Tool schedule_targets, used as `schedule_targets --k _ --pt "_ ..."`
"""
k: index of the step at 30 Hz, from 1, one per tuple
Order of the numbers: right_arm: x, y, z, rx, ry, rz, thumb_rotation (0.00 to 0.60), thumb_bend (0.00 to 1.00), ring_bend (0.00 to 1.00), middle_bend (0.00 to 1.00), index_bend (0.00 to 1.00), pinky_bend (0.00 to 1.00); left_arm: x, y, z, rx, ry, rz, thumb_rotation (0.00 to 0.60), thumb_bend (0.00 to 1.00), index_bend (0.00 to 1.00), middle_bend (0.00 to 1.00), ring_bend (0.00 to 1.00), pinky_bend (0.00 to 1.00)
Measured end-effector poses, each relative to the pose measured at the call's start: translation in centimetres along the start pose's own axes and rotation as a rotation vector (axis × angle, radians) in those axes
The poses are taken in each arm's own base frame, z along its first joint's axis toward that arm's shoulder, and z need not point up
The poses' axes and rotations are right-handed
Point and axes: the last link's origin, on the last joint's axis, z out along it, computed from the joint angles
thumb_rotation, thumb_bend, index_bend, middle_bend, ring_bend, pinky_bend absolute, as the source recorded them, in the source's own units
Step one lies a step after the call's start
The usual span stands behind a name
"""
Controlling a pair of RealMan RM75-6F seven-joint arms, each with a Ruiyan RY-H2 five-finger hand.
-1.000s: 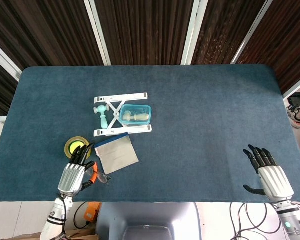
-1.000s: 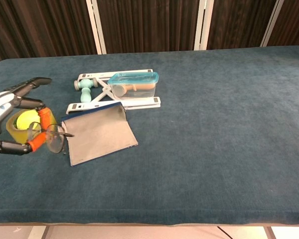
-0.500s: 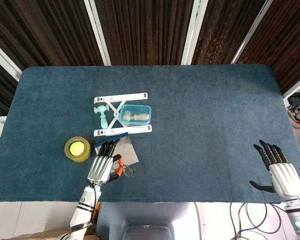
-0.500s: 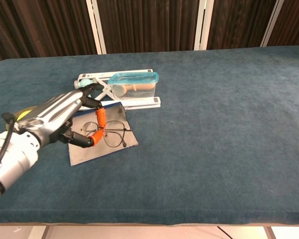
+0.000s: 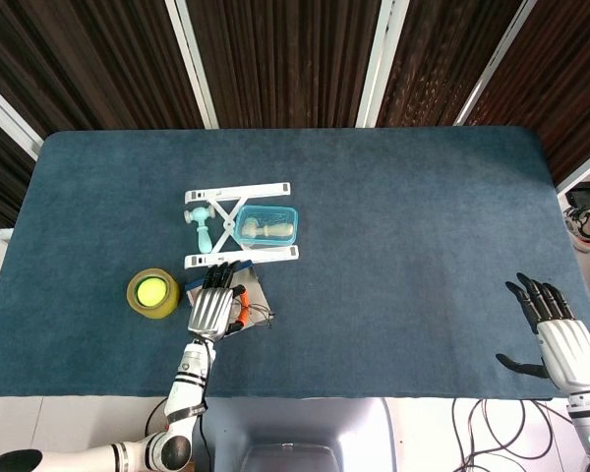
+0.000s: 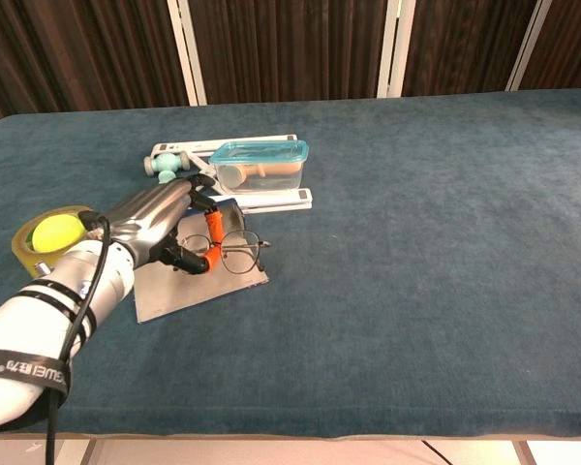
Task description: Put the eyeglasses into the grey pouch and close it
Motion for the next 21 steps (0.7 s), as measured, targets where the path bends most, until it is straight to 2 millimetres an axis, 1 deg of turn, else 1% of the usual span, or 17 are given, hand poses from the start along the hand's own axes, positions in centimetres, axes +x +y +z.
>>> schedule_targets --k 8,13,21 --pt "0.2 0.1 -0.1 0.0 0.006 0.006 0.6 0.17 0.0 0.0 0.0 0.05 -0.3 -0.4 1.7 0.048 0.014 0.013 0.6 0.43 0.6 0.07 0.0 0.06" --pt "0.2 0.1 -0.2 0.005 0.002 0.007 0.6 0.17 0.0 0.0 0.0 0.05 -0.5 -0.7 2.1 0.054 0.023 0.016 0.6 0.43 0.57 0.08 0.0 0.08" --pt "0.4 0.2 -0.3 0.005 0.009 0.014 0.6 0.17 0.0 0.0 0.0 0.05 -0.7 -2.1 3.3 0.095 0.054 0.049 0.6 0.43 0.56 0.08 0.01 0.09"
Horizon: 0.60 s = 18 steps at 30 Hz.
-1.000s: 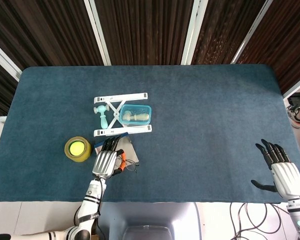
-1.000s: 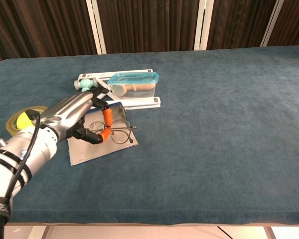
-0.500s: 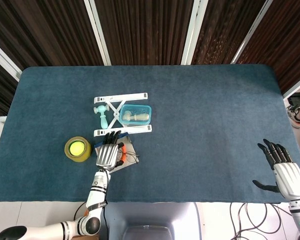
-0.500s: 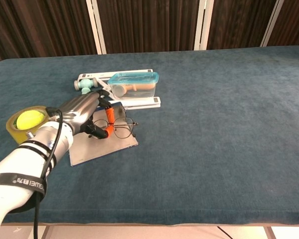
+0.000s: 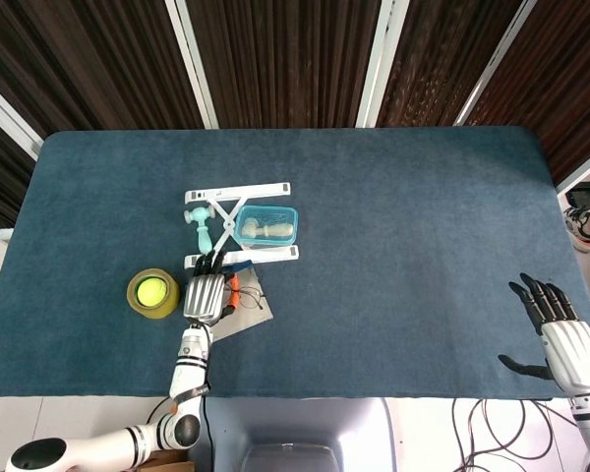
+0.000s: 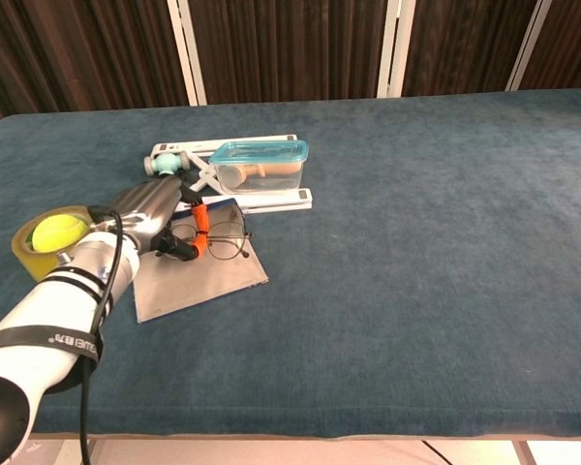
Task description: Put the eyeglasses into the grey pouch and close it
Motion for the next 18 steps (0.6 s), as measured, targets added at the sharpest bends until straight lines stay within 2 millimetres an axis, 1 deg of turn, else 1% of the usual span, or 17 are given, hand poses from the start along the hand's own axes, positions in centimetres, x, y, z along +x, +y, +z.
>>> schedule_targets --k 2,6,12,18 --pt "-0.02 0.01 0.0 0.001 -0.001 -0.001 0.6 0.17 0.0 0.0 0.0 0.05 0.04 -0.24 0.25 0.008 0.009 0.0 0.6 0.43 0.56 0.08 0.01 0.09" --pt "-0.06 -0.04 0.04 0.002 -0.002 -0.004 0.6 0.17 0.0 0.0 0.0 0.05 0.02 -0.53 0.37 0.011 0.017 0.016 0.6 0.44 0.58 0.09 0.07 0.1" --pt "-0.04 -0.05 0.03 0.002 0.002 -0.002 0.6 0.17 0.0 0.0 0.0 0.05 -0.1 -0.81 0.18 0.015 0.016 0.028 0.6 0.44 0.62 0.13 0.07 0.1" --pt "-0.05 -0.08 0.01 0.006 -0.002 -0.004 0.6 0.17 0.0 0.0 0.0 0.05 0.0 -0.65 -0.15 0.015 0.006 0.037 0.6 0.47 0.64 0.15 0.07 0.1"
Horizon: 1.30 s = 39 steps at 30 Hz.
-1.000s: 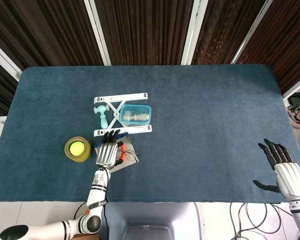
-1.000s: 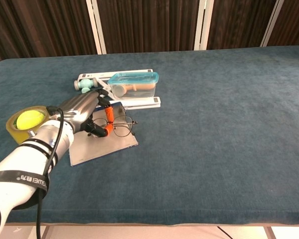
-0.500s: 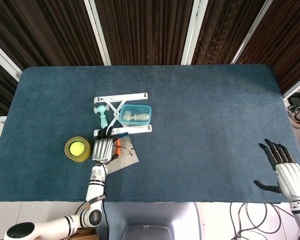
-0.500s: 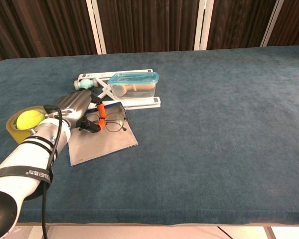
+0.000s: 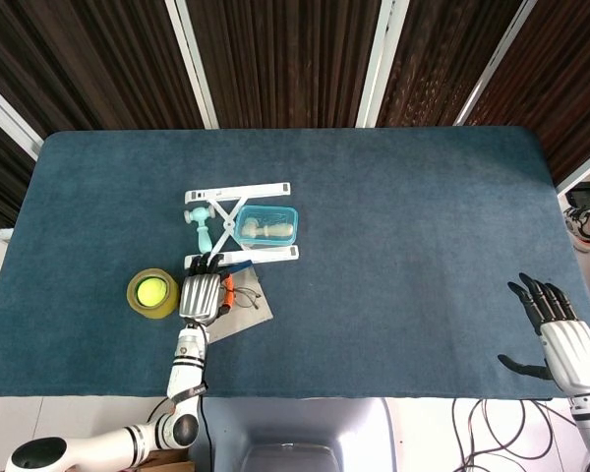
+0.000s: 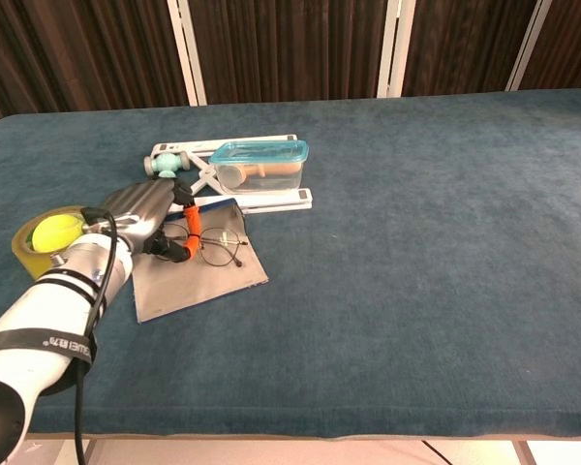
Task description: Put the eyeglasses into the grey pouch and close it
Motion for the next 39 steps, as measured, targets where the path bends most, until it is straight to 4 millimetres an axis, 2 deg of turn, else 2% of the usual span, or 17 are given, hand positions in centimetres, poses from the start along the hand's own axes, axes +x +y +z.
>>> schedule_targets --k 12,19,28,37,39 --pt "0.1 0.1 -0.1 -0.001 0.002 0.001 0.6 0.17 0.0 0.0 0.0 0.05 0.3 -0.7 1.0 0.03 0.02 0.01 0.6 0.45 0.52 0.14 0.07 0.11" --pt "0.2 0.1 -0.1 -0.002 0.006 0.002 0.6 0.18 0.0 0.0 0.0 0.05 0.2 -1.4 1.6 0.046 0.035 0.037 0.6 0.45 0.52 0.14 0.07 0.1" --pt "0.2 0.1 -0.1 -0.001 0.006 0.006 0.6 0.17 0.0 0.0 0.0 0.05 0.0 -1.0 0.8 -0.003 0.053 0.031 0.6 0.44 0.36 0.13 0.07 0.14" --pt "0.2 0.0 -0.2 0.003 0.007 0.009 0.6 0.17 0.0 0.0 0.0 0.05 0.4 -0.5 -0.1 -0.046 0.081 0.042 0.6 0.41 0.3 0.12 0.06 0.15" --pt "0.3 0.0 -0.2 0.005 0.007 0.01 0.6 0.17 0.0 0.0 0.0 0.05 0.4 -0.4 -0.1 -0.047 0.08 0.046 0.6 0.41 0.25 0.1 0.06 0.15"
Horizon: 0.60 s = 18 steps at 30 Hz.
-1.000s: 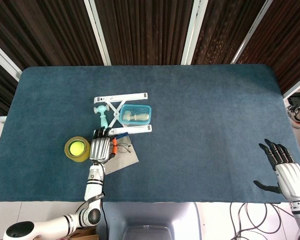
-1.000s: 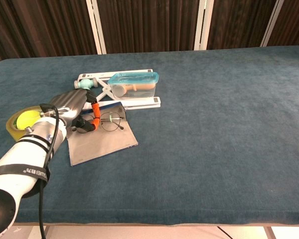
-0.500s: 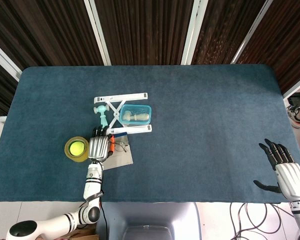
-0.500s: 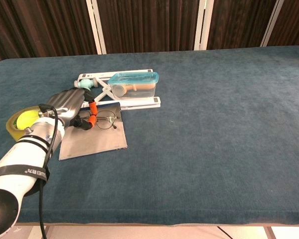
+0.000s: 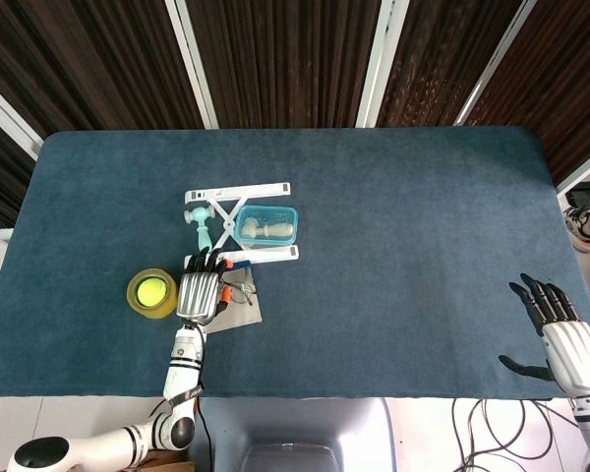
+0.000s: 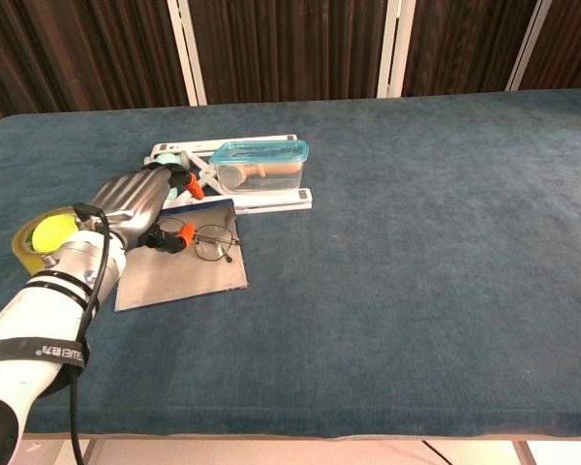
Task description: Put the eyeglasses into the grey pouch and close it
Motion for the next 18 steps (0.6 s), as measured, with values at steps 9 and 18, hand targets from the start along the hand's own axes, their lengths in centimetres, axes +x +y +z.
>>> schedule_targets --k 9,18 --pt "0.1 -0.1 -0.1 0.008 0.001 0.006 0.6 0.17 0.0 0.0 0.0 0.05 0.9 3.4 -2.2 -0.155 0.007 -0.143 0.6 0.32 0.0 0.0 0.0 0.08" --pt "0.2 0.1 -0.2 0.013 0.0 0.013 0.6 0.17 0.0 0.0 0.0 0.05 -0.5 5.4 -2.0 -0.188 -0.028 -0.139 0.6 0.32 0.0 0.0 0.0 0.04"
